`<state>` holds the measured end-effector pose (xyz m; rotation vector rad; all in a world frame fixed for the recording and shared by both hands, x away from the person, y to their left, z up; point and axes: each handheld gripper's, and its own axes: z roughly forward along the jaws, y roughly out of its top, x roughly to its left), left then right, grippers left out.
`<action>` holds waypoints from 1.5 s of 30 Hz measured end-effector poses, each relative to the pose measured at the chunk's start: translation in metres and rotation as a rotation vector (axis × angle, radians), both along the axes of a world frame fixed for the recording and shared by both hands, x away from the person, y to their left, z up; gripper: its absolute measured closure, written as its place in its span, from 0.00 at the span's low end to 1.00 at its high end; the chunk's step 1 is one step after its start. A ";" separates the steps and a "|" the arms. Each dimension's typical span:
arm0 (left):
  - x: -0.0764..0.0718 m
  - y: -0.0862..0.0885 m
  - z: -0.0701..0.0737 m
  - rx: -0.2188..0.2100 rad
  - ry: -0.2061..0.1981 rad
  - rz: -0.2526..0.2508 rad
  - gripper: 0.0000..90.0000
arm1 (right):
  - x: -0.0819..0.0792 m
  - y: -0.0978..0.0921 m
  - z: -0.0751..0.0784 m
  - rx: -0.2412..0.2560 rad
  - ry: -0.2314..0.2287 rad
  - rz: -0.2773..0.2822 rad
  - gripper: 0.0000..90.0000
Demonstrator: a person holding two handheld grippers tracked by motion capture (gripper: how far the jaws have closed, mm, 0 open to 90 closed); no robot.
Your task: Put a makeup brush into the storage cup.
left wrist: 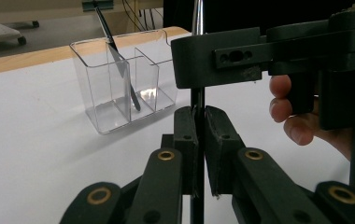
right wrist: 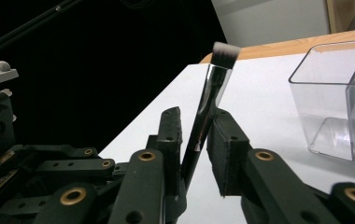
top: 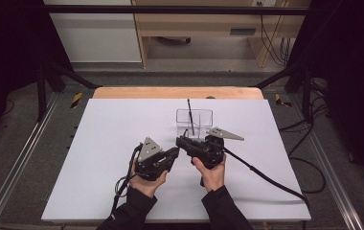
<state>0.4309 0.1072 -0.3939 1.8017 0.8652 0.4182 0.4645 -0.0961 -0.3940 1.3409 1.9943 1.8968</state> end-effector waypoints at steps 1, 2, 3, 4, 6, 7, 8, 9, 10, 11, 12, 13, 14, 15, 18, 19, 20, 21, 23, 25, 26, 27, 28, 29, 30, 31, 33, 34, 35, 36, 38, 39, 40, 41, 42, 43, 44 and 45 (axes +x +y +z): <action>0.000 0.000 0.000 -0.001 0.000 -0.001 0.93 | 0.000 0.000 0.000 0.002 0.000 0.001 0.86; 0.000 0.000 0.000 -0.003 -0.001 0.000 0.93 | 0.000 0.000 0.000 0.005 0.001 0.003 0.87; 0.000 0.000 0.000 -0.002 -0.002 -0.001 0.93 | 0.000 0.000 0.000 0.008 0.001 0.005 0.88; -0.001 0.000 0.000 -0.003 -0.002 -0.001 0.93 | 0.000 0.000 0.000 0.009 0.001 0.006 0.89; -0.001 0.000 0.000 -0.004 -0.002 -0.002 0.93 | 0.000 0.000 0.000 0.009 0.000 0.007 0.90; -0.001 -0.001 0.000 -0.004 -0.003 -0.002 0.93 | -0.001 0.000 0.000 0.013 -0.002 0.014 0.92; -0.001 -0.001 0.000 -0.004 -0.002 -0.003 0.93 | -0.001 0.000 0.000 0.016 -0.004 0.018 0.92; -0.001 -0.001 0.000 -0.005 -0.003 -0.003 0.93 | -0.001 0.000 0.000 0.021 -0.006 0.022 0.93; -0.001 -0.001 0.000 -0.007 -0.003 -0.004 0.93 | -0.002 0.000 0.001 0.022 -0.007 0.022 0.93; -0.001 -0.001 0.000 -0.007 -0.003 -0.004 0.93 | -0.002 0.000 0.001 0.022 -0.008 0.024 0.93; -0.002 0.000 0.001 -0.009 -0.005 -0.007 0.93 | -0.002 0.000 0.001 0.023 -0.008 0.026 0.93; -0.002 0.000 0.001 -0.009 -0.005 -0.007 0.93 | -0.002 0.000 0.001 0.023 -0.008 0.026 0.93; -0.002 0.000 0.001 -0.006 -0.006 -0.007 0.93 | -0.002 0.000 0.001 0.026 -0.012 0.028 0.93; -0.002 0.000 0.002 -0.005 -0.007 -0.008 0.92 | -0.003 0.000 0.001 0.027 -0.012 0.028 0.93; -0.002 0.000 0.002 -0.008 -0.005 -0.010 0.92 | -0.003 -0.001 0.002 0.029 -0.016 0.030 0.93; -0.001 0.001 0.002 -0.012 -0.006 -0.010 0.90 | -0.003 -0.001 0.002 0.029 -0.017 0.031 0.93; -0.001 0.001 0.003 -0.015 -0.006 -0.013 0.89 | -0.003 -0.001 0.002 0.030 -0.018 0.031 0.93; -0.001 0.002 0.003 -0.014 -0.006 -0.014 0.87 | -0.003 -0.001 0.003 0.028 -0.019 0.029 0.93; 0.000 0.003 0.003 -0.012 0.001 -0.016 0.83 | -0.003 -0.001 0.003 0.027 -0.025 0.028 0.93; 0.000 0.005 0.003 -0.009 0.000 -0.019 0.79 | -0.003 -0.001 0.002 0.021 -0.031 0.025 0.93; 0.000 0.006 0.004 -0.008 -0.001 -0.021 0.77 | -0.003 -0.001 0.002 0.019 -0.034 0.023 0.93; 0.000 0.006 0.004 -0.008 -0.001 -0.021 0.76 | -0.003 -0.001 0.002 0.019 -0.034 0.023 0.93; 0.000 0.008 0.005 -0.009 0.005 -0.026 0.73 | -0.002 -0.002 0.003 0.013 -0.044 0.014 0.93; 0.000 0.008 0.005 -0.009 0.005 -0.026 0.71 | -0.002 -0.002 0.003 0.013 -0.044 0.014 0.93; 0.000 0.010 0.005 -0.011 0.006 -0.034 0.71 | -0.002 -0.002 0.003 0.010 -0.049 0.011 0.93; 0.000 0.014 0.006 -0.007 -0.004 -0.040 0.69 | -0.001 -0.003 0.004 0.004 -0.058 0.002 0.93; -0.001 0.018 0.007 -0.004 -0.004 -0.046 0.67 | -0.001 -0.005 0.005 -0.002 -0.067 -0.005 0.93; -0.001 0.021 0.008 -0.004 -0.003 -0.048 0.66 | -0.001 -0.005 0.006 -0.008 -0.072 -0.006 0.93; -0.001 0.023 0.008 -0.006 -0.003 -0.048 0.65 | -0.001 -0.006 0.007 -0.009 -0.072 -0.007 0.93; -0.001 0.023 0.008 -0.006 -0.003 -0.048 0.64 | -0.001 -0.007 0.008 -0.012 -0.082 -0.012 0.93; -0.001 0.031 0.009 -0.010 -0.006 -0.049 0.61 | -0.001 -0.008 0.009 -0.014 -0.085 -0.016 0.93; -0.001 0.033 0.010 -0.006 -0.008 -0.048 0.60 | 0.000 -0.008 0.010 -0.014 -0.090 -0.021 0.93; -0.001 0.035 0.010 -0.004 -0.010 -0.048 0.59 | 0.000 -0.009 0.011 -0.016 -0.093 -0.024 0.93; -0.001 0.035 0.010 -0.004 -0.010 -0.048 0.57 | 0.000 -0.010 0.011 -0.017 -0.095 -0.026 0.93; -0.001 0.037 0.010 -0.001 -0.011 -0.048 0.57 | 0.000 -0.010 0.011 -0.017 -0.095 -0.026 0.93; -0.002 0.041 0.009 0.008 -0.013 -0.048 0.54 | 0.001 -0.011 0.012 -0.023 -0.104 -0.032 0.93; -0.002 0.041 0.009 0.008 -0.013 -0.048 0.52 | 0.001 -0.011 0.012 -0.023 -0.104 -0.032 0.93; -0.002 0.042 0.009 0.013 -0.014 -0.048 0.52 | 0.001 -0.011 0.013 -0.028 -0.107 -0.033 0.93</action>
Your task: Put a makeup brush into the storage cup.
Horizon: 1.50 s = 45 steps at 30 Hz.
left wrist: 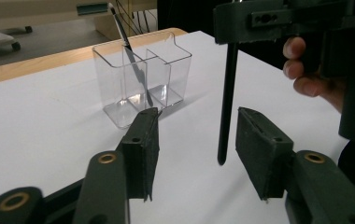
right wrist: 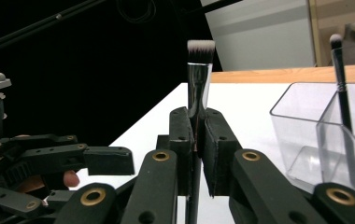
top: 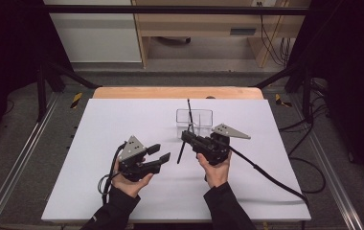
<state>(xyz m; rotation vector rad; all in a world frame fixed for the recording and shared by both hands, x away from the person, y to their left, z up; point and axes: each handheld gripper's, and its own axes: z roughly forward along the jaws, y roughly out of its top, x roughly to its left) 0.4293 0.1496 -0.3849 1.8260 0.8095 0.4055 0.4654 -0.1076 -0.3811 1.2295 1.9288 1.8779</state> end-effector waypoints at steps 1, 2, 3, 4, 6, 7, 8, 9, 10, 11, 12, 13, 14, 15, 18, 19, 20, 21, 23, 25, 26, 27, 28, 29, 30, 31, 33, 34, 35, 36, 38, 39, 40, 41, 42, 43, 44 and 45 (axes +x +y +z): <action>0.000 0.002 0.000 0.004 -0.001 0.000 0.51 | 0.000 -0.001 0.000 -0.004 -0.004 -0.001 0.93; -0.001 0.006 -0.001 0.010 -0.008 0.002 0.48 | 0.001 -0.002 0.001 -0.016 -0.009 -0.001 0.93; -0.001 0.007 -0.002 0.015 -0.010 0.003 0.47 | 0.001 -0.002 0.001 -0.021 -0.011 -0.002 0.93; -0.002 0.009 -0.002 0.022 -0.011 0.007 0.45 | 0.002 -0.003 0.002 -0.025 -0.013 -0.003 0.93; -0.002 0.013 -0.004 0.034 -0.017 0.015 0.42 | 0.002 -0.004 0.003 -0.033 -0.022 -0.007 0.93; -0.002 0.013 -0.004 0.034 -0.017 0.015 0.40 | 0.003 -0.005 0.003 -0.038 -0.027 -0.008 0.93; -0.003 0.018 -0.006 0.035 -0.019 0.025 0.39 | 0.003 -0.005 0.004 -0.041 -0.030 -0.010 0.93; -0.003 0.021 -0.006 0.035 -0.022 0.030 0.37 | 0.004 -0.006 0.005 -0.045 -0.033 -0.011 0.93; -0.003 0.021 -0.006 0.035 -0.022 0.030 0.35 | 0.004 -0.007 0.005 -0.049 -0.035 -0.014 0.93; -0.003 0.027 -0.007 0.033 -0.025 0.038 0.33 | 0.005 -0.008 0.006 -0.051 -0.038 -0.016 0.93; -0.003 0.029 -0.007 0.031 -0.024 0.041 0.32 | 0.005 -0.009 0.007 -0.055 -0.040 -0.018 0.93; -0.003 0.029 -0.007 0.031 -0.024 0.041 0.31 | 0.005 -0.009 0.007 -0.055 -0.040 -0.018 0.93; -0.002 0.035 -0.008 0.032 -0.024 0.047 0.30 | 0.006 -0.010 0.008 -0.062 -0.049 -0.025 0.93; -0.002 0.037 -0.008 0.032 -0.023 0.049 0.29 | 0.007 -0.011 0.009 -0.068 -0.055 -0.027 0.93; -0.002 0.042 -0.008 0.031 -0.022 0.055 0.26 | 0.009 -0.014 0.010 -0.081 -0.061 -0.039 0.93; -0.002 0.046 -0.009 0.036 -0.025 0.058 0.25 | 0.010 -0.014 0.011 -0.084 -0.065 -0.042 0.93; -0.003 0.047 -0.009 0.038 -0.024 0.059 0.24 | 0.011 -0.015 0.012 -0.088 -0.067 -0.044 0.93; -0.003 0.049 -0.010 0.042 -0.026 0.062 0.23 | 0.011 -0.016 0.012 -0.090 -0.068 -0.048 0.93; -0.003 0.051 -0.011 0.045 -0.023 0.066 0.21 | 0.013 -0.018 0.013 -0.100 -0.077 -0.053 0.93; -0.002 0.052 -0.013 0.053 -0.025 0.073 0.20 | 0.015 -0.019 0.014 -0.109 -0.083 -0.057 0.93; -0.002 0.052 -0.013 0.053 -0.025 0.073 0.19 | 0.016 -0.020 0.015 -0.112 -0.087 -0.059 0.93; -0.002 0.053 -0.014 0.055 -0.022 0.074 0.19 | 0.016 -0.020 0.015 -0.112 -0.087 -0.059 0.93; -0.001 0.055 -0.015 0.053 -0.015 0.073 0.18 | 0.018 -0.022 0.016 -0.123 -0.094 -0.068 0.93; -0.001 0.056 -0.015 0.054 -0.014 0.073 0.18 | 0.019 -0.023 0.016 -0.127 -0.096 -0.072 0.93; -0.001 0.057 -0.016 0.054 -0.012 0.071 0.18 | 0.020 -0.024 0.017 -0.133 -0.097 -0.076 0.93; 0.000 0.058 -0.016 0.053 -0.010 0.071 0.17 | 0.022 -0.025 0.017 -0.137 -0.099 -0.080 0.93; 0.000 0.058 -0.017 0.052 -0.009 0.072 0.17 | 0.025 -0.027 0.019 -0.143 -0.102 -0.090 0.93; 0.000 0.059 -0.017 0.052 -0.008 0.071 0.16 | 0.026 -0.028 0.019 -0.144 -0.105 -0.095 0.93; 0.000 0.061 -0.018 0.051 -0.005 0.073 0.16 | 0.028 -0.029 0.020 -0.145 -0.105 -0.099 0.93; 0.000 0.063 -0.018 0.053 -0.005 0.073 0.16 | 0.030 -0.030 0.020 -0.147 -0.107 -0.104 0.93; 0.000 0.065 -0.019 0.055 -0.001 0.074 0.15 | 0.033 -0.032 0.022 -0.151 -0.110 -0.114 0.93; 0.001 0.066 -0.020 0.053 0.002 0.074 0.15 | 0.035 -0.033 0.022 -0.153 -0.110 -0.117 0.93; 0.001 0.067 -0.020 0.053 0.005 0.074 0.15 | 0.036 -0.034 0.023 -0.154 -0.111 -0.118 0.93; 0.001 0.068 -0.020 0.051 0.006 0.077 0.15 | 0.038 -0.035 0.023 -0.156 -0.112 -0.119 0.93; 0.002 0.069 -0.021 0.051 0.008 0.078 0.15 | 0.040 -0.036 0.024 -0.156 -0.115 -0.122 0.93; 0.002 0.069 -0.021 0.051 0.008 0.078 0.15 | 0.040 -0.036 0.024 -0.156 -0.115 -0.122 0.93; 0.002 0.070 -0.021 0.051 0.009 0.078 0.15 | 0.042 -0.037 0.025 -0.160 -0.117 -0.126 0.93; 0.002 0.071 -0.021 0.050 0.010 0.080 0.15 | 0.045 -0.038 0.027 -0.165 -0.121 -0.132 0.93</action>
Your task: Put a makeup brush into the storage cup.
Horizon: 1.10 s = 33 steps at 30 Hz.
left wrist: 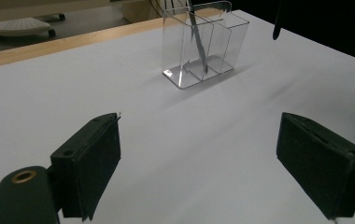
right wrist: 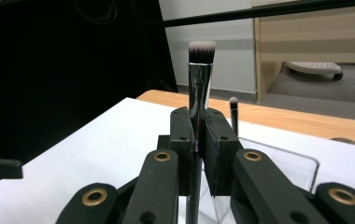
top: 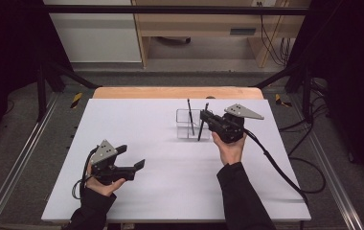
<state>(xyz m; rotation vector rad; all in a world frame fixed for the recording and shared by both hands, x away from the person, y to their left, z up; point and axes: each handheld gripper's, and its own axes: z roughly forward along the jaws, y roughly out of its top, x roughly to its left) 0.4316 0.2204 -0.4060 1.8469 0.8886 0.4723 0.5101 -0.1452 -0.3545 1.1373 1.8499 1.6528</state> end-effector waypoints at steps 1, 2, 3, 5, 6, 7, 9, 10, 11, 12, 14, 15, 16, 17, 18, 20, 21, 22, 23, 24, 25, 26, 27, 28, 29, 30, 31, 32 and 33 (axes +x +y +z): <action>0.001 0.002 0.000 -0.002 0.001 0.001 0.14 | 0.002 0.000 0.001 -0.007 -0.004 -0.003 0.93; 0.001 0.002 -0.001 -0.001 0.002 0.001 0.14 | 0.003 -0.001 0.001 -0.010 -0.006 -0.007 0.93; 0.001 0.002 -0.001 -0.001 0.002 0.001 0.14 | 0.003 -0.001 0.001 -0.010 -0.006 -0.007 0.93; 0.002 0.003 -0.001 -0.001 0.003 0.000 0.14 | 0.005 -0.002 0.002 -0.011 -0.009 -0.011 0.93; 0.002 0.004 -0.001 0.000 0.002 0.001 0.14 | 0.008 -0.002 0.003 -0.015 -0.011 -0.014 0.93; 0.002 0.005 -0.001 0.000 0.002 0.000 0.14 | 0.010 -0.002 0.004 -0.017 -0.011 -0.016 0.93; 0.002 0.005 -0.001 0.000 0.003 0.002 0.14 | 0.014 -0.003 0.004 -0.021 -0.008 -0.020 0.93; 0.002 0.006 -0.002 -0.001 0.006 0.004 0.14 | 0.015 -0.003 0.004 -0.024 -0.008 -0.021 0.93; 0.002 0.006 -0.002 -0.001 0.006 0.004 0.14 | 0.015 -0.003 0.004 -0.024 -0.008 -0.021 0.93; 0.002 0.007 -0.002 0.001 0.007 0.004 0.14 | 0.018 -0.002 0.005 -0.030 -0.012 -0.024 0.93; 0.003 0.007 -0.002 0.003 0.011 0.003 0.14 | 0.019 -0.002 0.005 -0.027 -0.012 -0.025 0.93; 0.003 0.006 -0.003 0.005 0.011 0.001 0.14 | 0.021 -0.002 0.005 -0.028 -0.012 -0.030 0.93; 0.003 0.007 -0.003 0.006 0.011 0.000 0.14 | 0.022 -0.001 0.004 -0.027 -0.012 -0.032 0.93; 0.003 0.007 -0.003 0.006 0.011 0.000 0.14 | 0.022 -0.001 0.004 -0.027 -0.012 -0.032 0.93; 0.003 0.007 -0.003 0.005 0.013 -0.002 0.14 | 0.024 0.000 0.004 -0.027 -0.008 -0.031 0.93; 0.003 0.007 -0.003 0.004 0.013 -0.002 0.14 | 0.026 0.001 0.003 -0.028 -0.008 -0.031 0.93; 0.003 0.007 -0.003 0.004 0.012 -0.002 0.14 | 0.027 0.002 0.003 -0.029 -0.010 -0.031 0.93; 0.003 0.007 -0.003 0.004 0.012 -0.002 0.14 | 0.027 0.002 0.003 -0.029 -0.010 -0.031 0.93; 0.003 0.008 -0.003 0.004 0.012 -0.001 0.14 | 0.029 0.003 0.004 -0.028 -0.012 -0.032 0.93; 0.003 0.008 -0.003 0.003 0.013 -0.001 0.14 | 0.030 0.004 0.004 -0.029 -0.011 -0.032 0.93; 0.003 0.008 -0.003 0.003 0.013 -0.001 0.14 | 0.030 0.004 0.004 -0.029 -0.011 -0.032 0.93; 0.004 0.009 -0.003 0.006 0.011 0.000 0.14 | 0.032 0.004 0.005 -0.025 -0.014 -0.034 0.93; 0.004 0.009 -0.003 0.007 0.011 0.002 0.14 | 0.033 0.004 0.005 -0.020 -0.014 -0.035 0.93; 0.004 0.009 -0.003 0.007 0.011 0.002 0.13 | 0.034 0.004 0.006 -0.017 -0.015 -0.041 0.93; 0.005 0.011 -0.003 0.008 0.014 0.005 0.13 | 0.035 0.003 0.006 -0.016 -0.015 -0.045 0.93; 0.005 0.011 -0.003 0.008 0.014 0.005 0.13 | 0.036 0.003 0.006 -0.012 -0.015 -0.046 0.93; 0.005 0.012 -0.003 0.009 0.016 0.009 0.13 | 0.037 0.003 0.006 -0.013 -0.015 -0.048 0.93; 0.005 0.012 -0.003 0.009 0.016 0.009 0.13 | 0.037 0.003 0.006 -0.013 -0.015 -0.048 0.93; 0.006 0.012 -0.004 0.010 0.016 0.011 0.13 | 0.039 0.003 0.007 -0.011 -0.017 -0.052 0.93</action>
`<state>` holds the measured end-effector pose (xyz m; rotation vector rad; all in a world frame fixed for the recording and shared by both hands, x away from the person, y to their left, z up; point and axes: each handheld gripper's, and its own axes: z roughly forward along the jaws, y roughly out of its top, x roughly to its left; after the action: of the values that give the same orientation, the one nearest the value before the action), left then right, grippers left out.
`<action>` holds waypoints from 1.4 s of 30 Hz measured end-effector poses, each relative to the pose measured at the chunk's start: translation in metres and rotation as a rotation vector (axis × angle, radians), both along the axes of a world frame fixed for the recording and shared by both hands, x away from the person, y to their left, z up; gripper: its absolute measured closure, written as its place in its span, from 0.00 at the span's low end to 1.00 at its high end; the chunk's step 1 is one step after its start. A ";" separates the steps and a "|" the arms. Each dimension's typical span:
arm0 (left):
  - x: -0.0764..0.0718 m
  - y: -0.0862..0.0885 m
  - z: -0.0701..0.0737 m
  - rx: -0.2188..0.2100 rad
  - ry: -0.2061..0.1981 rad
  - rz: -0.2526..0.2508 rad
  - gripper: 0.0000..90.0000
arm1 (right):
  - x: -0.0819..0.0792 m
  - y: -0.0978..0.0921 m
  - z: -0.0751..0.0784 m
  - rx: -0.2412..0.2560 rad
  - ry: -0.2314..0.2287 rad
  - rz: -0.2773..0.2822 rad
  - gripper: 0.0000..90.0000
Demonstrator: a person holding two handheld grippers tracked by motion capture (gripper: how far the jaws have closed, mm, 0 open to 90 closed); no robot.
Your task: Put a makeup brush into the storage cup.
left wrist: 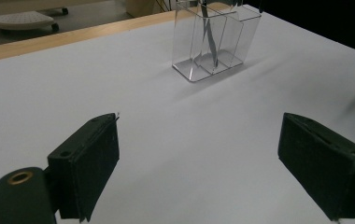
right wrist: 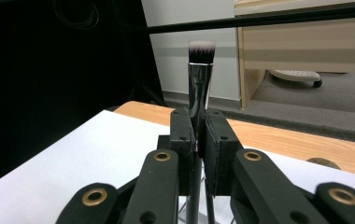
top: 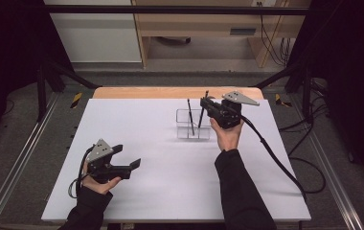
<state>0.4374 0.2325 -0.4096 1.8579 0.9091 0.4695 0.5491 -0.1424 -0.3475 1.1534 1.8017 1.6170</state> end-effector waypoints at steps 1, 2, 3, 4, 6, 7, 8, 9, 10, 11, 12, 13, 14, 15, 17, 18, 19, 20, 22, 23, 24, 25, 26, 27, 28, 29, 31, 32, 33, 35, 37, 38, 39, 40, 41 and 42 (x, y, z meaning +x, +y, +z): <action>0.000 0.000 0.000 0.000 0.000 0.000 0.13 | 0.001 0.000 0.000 0.000 0.000 -0.003 0.93; 0.000 0.000 0.000 0.001 0.000 0.001 0.13 | 0.002 0.000 0.001 0.001 0.000 -0.004 0.93; 0.000 0.000 0.000 0.002 0.001 0.002 0.13 | 0.003 0.000 0.001 0.002 -0.002 -0.004 0.93; 0.000 0.001 0.000 0.002 0.001 0.002 0.13 | 0.003 0.000 0.001 0.002 -0.002 -0.004 0.93; 0.001 0.001 0.000 0.000 0.003 0.004 0.13 | 0.006 0.000 0.003 0.004 -0.004 -0.007 0.93; 0.001 0.002 0.000 0.001 0.004 0.006 0.13 | 0.008 0.001 0.004 0.006 -0.004 -0.011 0.93; 0.001 0.002 -0.001 0.002 0.003 0.007 0.13 | 0.009 0.001 0.004 0.004 -0.003 -0.013 0.93; 0.001 0.002 -0.001 0.002 0.003 0.007 0.13 | 0.009 0.001 0.004 0.004 -0.003 -0.013 0.93; 0.001 0.002 -0.001 0.002 0.003 0.006 0.13 | 0.012 0.001 0.004 0.005 -0.004 -0.018 0.93; 0.002 0.002 -0.001 0.001 0.004 0.008 0.13 | 0.013 0.001 0.005 0.005 -0.004 -0.019 0.93; 0.002 0.002 -0.001 0.003 0.005 0.008 0.13 | 0.014 0.001 0.005 0.004 -0.007 -0.021 0.93; 0.002 0.002 -0.001 0.003 0.005 0.008 0.13 | 0.014 0.001 0.005 0.004 -0.005 -0.023 0.93; 0.002 0.001 -0.001 0.004 0.005 0.008 0.13 | 0.015 0.001 0.004 0.000 -0.005 -0.026 0.93; 0.002 0.001 -0.001 0.005 0.005 0.009 0.13 | 0.016 0.001 0.004 -0.001 -0.007 -0.030 0.93; 0.002 0.002 -0.001 0.003 0.006 0.010 0.13 | 0.018 0.002 0.003 -0.004 -0.008 -0.035 0.93; 0.002 0.002 -0.001 0.003 0.006 0.010 0.13 | 0.019 0.002 0.003 -0.004 -0.009 -0.035 0.93; 0.002 0.002 -0.001 0.003 0.007 0.010 0.13 | 0.021 0.003 0.002 -0.004 -0.009 -0.037 0.93; 0.002 0.002 -0.001 0.003 0.008 0.010 0.13 | 0.022 0.003 0.002 -0.007 -0.009 -0.038 0.93; 0.002 0.002 -0.001 0.004 0.008 0.010 0.13 | 0.023 0.004 0.002 -0.009 -0.009 -0.039 0.93; 0.002 0.002 -0.001 0.004 0.008 0.010 0.13 | 0.025 0.005 0.002 -0.010 -0.010 -0.041 0.93; 0.002 0.002 -0.001 0.004 0.008 0.010 0.13 | 0.026 0.005 0.002 -0.011 -0.010 -0.043 0.93; 0.002 0.002 -0.001 0.004 0.008 0.010 0.13 | 0.027 0.006 0.002 -0.009 -0.011 -0.043 0.93; 0.002 0.002 -0.001 0.003 0.009 0.010 0.13 | 0.028 0.006 0.002 -0.009 -0.010 -0.045 0.93; 0.002 0.002 -0.001 0.004 0.008 0.010 0.13 | 0.029 0.007 0.002 -0.010 -0.011 -0.045 0.93; 0.002 0.002 -0.001 0.004 0.008 0.010 0.13 | 0.029 0.007 0.002 -0.010 -0.011 -0.045 0.93; 0.002 0.002 -0.001 0.005 0.008 0.009 0.13 | 0.031 0.008 0.001 -0.006 -0.009 -0.046 0.93; 0.002 0.001 -0.001 0.006 0.009 0.009 0.13 | 0.034 0.009 0.000 -0.007 -0.004 -0.050 0.93; 0.002 0.001 -0.001 0.006 0.009 0.009 0.13 | 0.034 0.009 0.000 -0.007 -0.004 -0.050 0.93; 0.002 0.001 -0.001 0.007 0.008 0.008 0.13 | 0.035 0.010 -0.001 -0.008 -0.001 -0.049 0.93; 0.002 0.002 -0.002 0.007 0.009 0.009 0.13 | 0.037 0.011 -0.003 -0.012 0.002 -0.050 0.93; 0.002 0.002 -0.002 0.006 0.009 0.010 0.13 | 0.039 0.013 -0.005 -0.014 0.005 -0.050 0.93; 0.002 0.002 -0.002 0.007 0.009 0.010 0.13 | 0.039 0.014 -0.007 -0.016 0.008 -0.050 0.93; 0.002 0.002 -0.002 0.006 0.009 0.010 0.13 | 0.041 0.015 -0.009 -0.020 0.016 -0.053 0.93; 0.002 0.002 -0.002 0.006 0.008 0.010 0.13 | 0.041 0.015 -0.009 -0.020 0.016 -0.053 0.93; 0.002 0.002 -0.001 0.007 0.008 0.010 0.13 | 0.042 0.015 -0.010 -0.023 0.017 -0.053 0.93; 0.002 0.002 -0.001 0.007 0.007 0.010 0.13 | 0.042 0.017 -0.012 -0.026 0.023 -0.053 0.93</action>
<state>0.4392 0.2342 -0.4111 1.8633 0.9231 0.4736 0.5913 -0.1255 -0.3597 1.2021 1.7858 1.5520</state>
